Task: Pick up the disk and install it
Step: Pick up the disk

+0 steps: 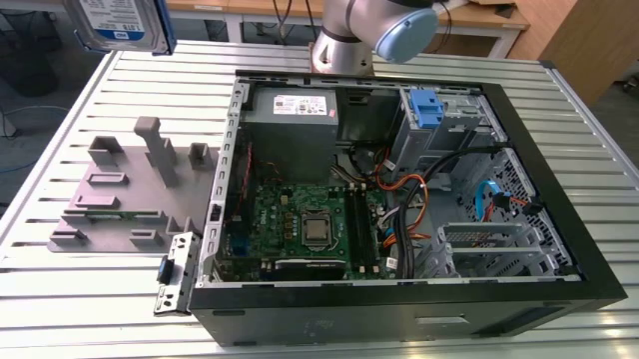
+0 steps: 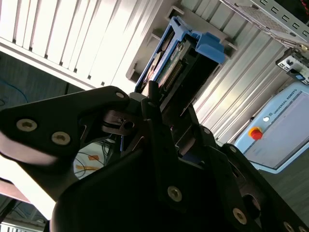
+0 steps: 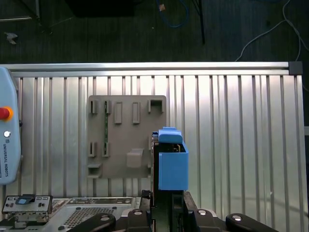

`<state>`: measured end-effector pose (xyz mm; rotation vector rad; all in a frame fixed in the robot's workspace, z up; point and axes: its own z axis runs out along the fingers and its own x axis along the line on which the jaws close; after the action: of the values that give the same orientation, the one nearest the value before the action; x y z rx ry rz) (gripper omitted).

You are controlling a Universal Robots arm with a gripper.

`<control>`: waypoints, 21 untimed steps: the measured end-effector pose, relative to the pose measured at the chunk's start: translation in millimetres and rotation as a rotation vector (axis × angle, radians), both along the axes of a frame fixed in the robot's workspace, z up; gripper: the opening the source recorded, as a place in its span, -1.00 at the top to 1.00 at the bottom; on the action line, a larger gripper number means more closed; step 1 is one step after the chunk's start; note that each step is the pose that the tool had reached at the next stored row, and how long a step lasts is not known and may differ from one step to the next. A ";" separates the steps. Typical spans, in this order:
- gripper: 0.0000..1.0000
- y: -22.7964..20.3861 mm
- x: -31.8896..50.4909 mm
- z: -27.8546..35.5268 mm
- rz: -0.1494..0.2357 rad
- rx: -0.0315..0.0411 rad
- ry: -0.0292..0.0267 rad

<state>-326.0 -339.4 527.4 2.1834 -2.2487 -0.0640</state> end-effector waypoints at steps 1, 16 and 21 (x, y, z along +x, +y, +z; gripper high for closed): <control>0.30 0.0 1.7 0.0 0.000 0.0000 0.0000; 0.30 0.0 30.1 -0.1 0.000 0.0000 0.0001; 0.30 0.0 39.8 -0.2 0.000 0.0000 0.0001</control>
<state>-286.2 -339.4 527.2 2.1833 -2.2488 -0.0640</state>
